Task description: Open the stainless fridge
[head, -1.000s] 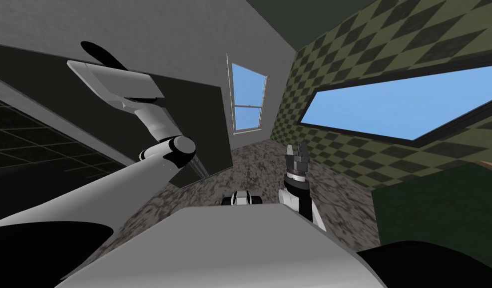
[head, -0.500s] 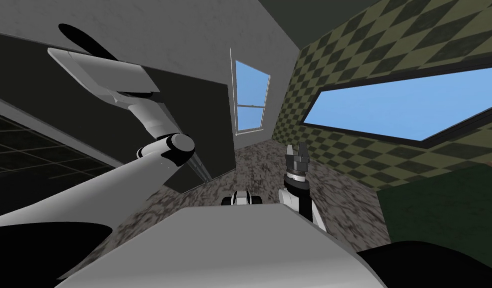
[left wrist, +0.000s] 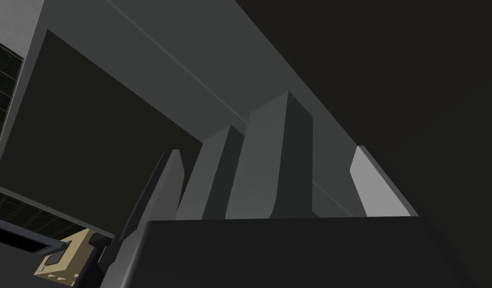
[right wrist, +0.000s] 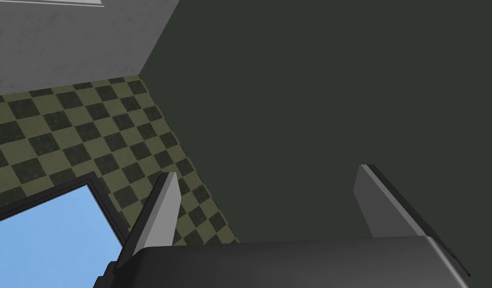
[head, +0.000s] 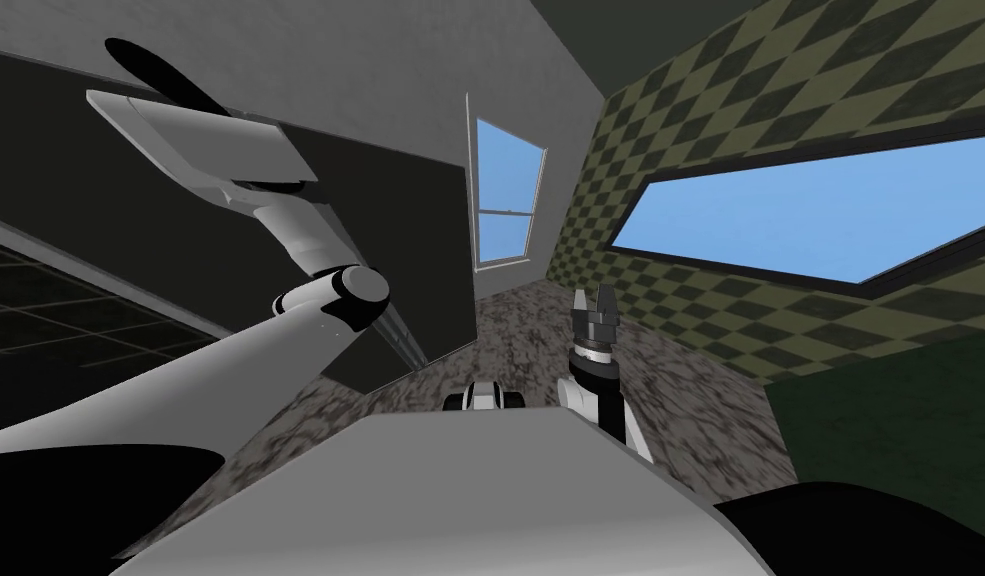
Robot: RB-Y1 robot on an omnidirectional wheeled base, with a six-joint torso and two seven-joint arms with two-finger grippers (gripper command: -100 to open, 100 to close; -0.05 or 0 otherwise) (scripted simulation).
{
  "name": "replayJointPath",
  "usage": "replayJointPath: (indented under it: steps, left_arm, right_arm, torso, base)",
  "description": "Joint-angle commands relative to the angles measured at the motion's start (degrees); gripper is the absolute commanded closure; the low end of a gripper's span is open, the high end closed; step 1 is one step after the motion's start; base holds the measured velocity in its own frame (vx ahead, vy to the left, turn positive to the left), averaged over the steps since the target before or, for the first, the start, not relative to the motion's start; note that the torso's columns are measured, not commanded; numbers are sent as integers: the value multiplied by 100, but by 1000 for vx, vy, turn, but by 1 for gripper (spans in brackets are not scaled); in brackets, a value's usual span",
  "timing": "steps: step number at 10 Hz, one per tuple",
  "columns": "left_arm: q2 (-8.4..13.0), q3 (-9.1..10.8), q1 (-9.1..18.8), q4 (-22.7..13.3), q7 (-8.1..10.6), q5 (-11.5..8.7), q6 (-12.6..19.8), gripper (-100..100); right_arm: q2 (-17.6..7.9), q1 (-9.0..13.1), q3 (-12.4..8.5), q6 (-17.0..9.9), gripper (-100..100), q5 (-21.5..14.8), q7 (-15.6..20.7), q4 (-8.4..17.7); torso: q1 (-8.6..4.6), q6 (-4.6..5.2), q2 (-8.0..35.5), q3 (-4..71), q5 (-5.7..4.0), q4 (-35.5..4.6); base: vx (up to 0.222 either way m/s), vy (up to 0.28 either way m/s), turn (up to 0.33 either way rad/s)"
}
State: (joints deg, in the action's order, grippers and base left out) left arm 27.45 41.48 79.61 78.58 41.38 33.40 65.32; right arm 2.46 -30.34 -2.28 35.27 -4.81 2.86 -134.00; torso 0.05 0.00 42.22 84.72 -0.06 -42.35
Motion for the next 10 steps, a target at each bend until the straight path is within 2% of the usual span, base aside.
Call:
replayJointPath:
  steps: [1, 2, 4, 10]
  left_arm:
    - [90, 24, -53, 126, 39, 244, 56, 100]
    - [90, 24, -53, 126, 39, 244, 56, 100]
    - [181, 51, -109, 252, 79, 490, 112, 100]
    - [455, 132, -278, 630, 197, 1227, 282, 100]
  right_arm:
    - [0, 0, 0, 0, 0, 0, 0, 0]
    - [2, -1, 2, 0, 0, 0, 0, 0]
    - [3, 0, 2, 0, 0, 0, 0, 0]
    - [3, 0, 2, 0, 0, 0, 0, 0]
  torso:
    - [-1, -4, -1, -6, 7, 6]
    - [-42, -31, 10, -25, 14, 8]
    - [-36, 9, 21, -29, 0, 12]
    - [-14, 0, 14, -21, 4, 7]
  base:
    - [31, -202, 39]
    - [31, -278, 109]
    - [-5, -261, 79]
    - [3, -289, 68]
